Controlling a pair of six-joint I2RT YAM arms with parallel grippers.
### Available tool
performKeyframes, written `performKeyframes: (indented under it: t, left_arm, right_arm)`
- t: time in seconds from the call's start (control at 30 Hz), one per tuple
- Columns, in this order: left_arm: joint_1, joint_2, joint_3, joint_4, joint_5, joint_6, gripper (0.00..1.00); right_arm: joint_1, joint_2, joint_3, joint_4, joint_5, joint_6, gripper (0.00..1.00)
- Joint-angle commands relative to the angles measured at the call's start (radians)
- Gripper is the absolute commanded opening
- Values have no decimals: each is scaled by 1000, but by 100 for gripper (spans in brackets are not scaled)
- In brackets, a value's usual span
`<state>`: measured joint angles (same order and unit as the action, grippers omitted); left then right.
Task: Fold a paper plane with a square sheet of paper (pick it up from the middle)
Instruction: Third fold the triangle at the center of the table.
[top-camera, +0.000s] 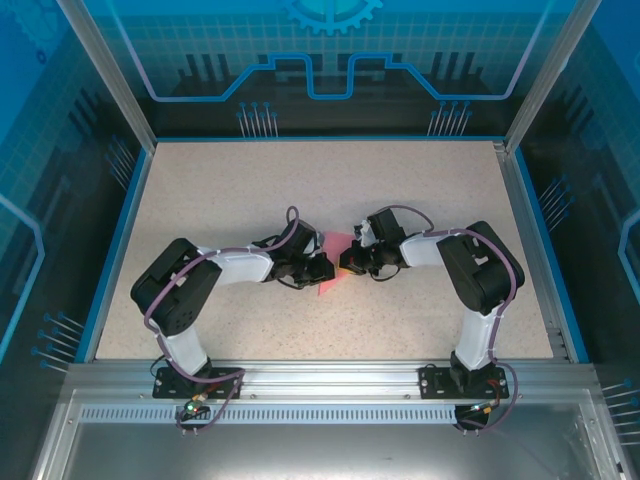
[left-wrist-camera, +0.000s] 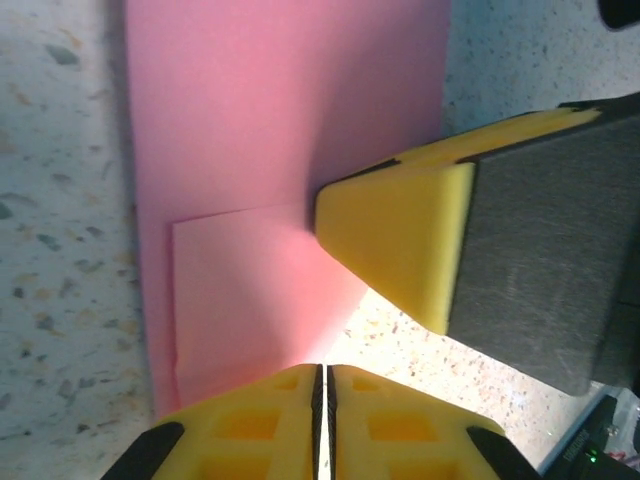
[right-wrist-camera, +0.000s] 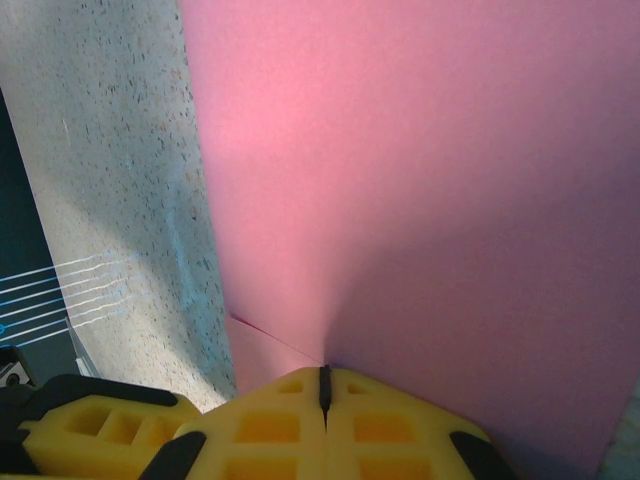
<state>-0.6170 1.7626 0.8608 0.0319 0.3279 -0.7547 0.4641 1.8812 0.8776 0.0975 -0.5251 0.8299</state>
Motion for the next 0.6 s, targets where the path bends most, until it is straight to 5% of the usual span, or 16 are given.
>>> performKeyframes:
  t: [0.0,0.57]
  left_arm:
    - [8,26,-22,-21,-43,6,12]
    - [11,74,-27,-68,-93,49,9]
  right_arm:
    - [-10,-5,-5,-48,18,-1,2]
    - [38,-122,23,-85,15,-9,7]
